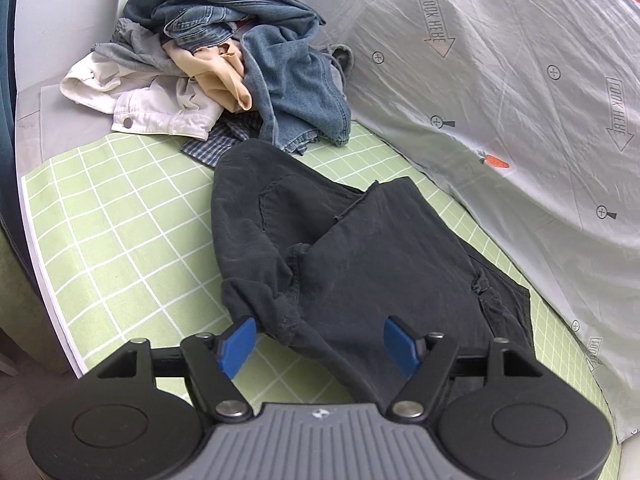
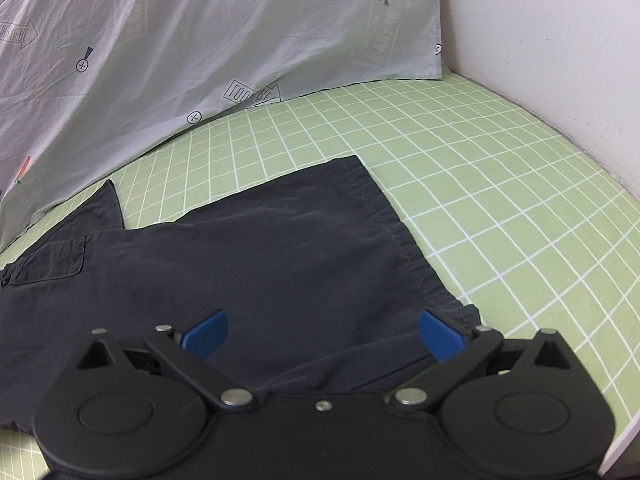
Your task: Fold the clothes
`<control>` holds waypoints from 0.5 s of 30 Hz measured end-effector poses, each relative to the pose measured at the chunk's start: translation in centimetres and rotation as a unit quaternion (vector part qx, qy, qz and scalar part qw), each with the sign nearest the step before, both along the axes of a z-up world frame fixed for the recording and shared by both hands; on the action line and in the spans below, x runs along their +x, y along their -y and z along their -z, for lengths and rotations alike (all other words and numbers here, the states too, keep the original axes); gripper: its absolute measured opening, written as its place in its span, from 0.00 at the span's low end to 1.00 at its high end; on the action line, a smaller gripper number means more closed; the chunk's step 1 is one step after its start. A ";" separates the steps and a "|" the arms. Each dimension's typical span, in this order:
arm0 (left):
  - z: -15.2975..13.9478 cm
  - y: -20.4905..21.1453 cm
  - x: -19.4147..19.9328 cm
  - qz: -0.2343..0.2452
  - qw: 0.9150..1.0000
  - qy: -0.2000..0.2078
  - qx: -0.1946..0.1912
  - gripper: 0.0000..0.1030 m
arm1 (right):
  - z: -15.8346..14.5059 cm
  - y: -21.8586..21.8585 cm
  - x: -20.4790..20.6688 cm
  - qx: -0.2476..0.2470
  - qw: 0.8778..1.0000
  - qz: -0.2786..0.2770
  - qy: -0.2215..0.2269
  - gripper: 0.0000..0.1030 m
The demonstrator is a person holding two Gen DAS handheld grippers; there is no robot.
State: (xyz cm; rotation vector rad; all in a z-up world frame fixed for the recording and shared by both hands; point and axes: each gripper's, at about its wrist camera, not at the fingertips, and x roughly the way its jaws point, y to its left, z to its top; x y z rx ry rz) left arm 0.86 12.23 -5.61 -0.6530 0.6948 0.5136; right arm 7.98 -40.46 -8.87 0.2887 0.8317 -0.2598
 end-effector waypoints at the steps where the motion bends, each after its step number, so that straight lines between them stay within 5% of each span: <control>1: -0.1 0.5 0.0 0.001 1.000 0.004 0.003 0.78 | 0.2 -0.1 0.3 -0.001 1.000 -0.007 0.001 1.00; 7: -0.2 1.6 0.8 0.018 1.000 -0.006 0.023 0.84 | 0.5 -1.2 3.2 0.019 0.999 -0.042 0.004 1.00; 15: -0.1 -5.6 4.4 -0.011 0.999 -0.030 0.035 0.84 | 0.2 -7.8 10.8 0.002 0.995 -0.098 0.003 1.00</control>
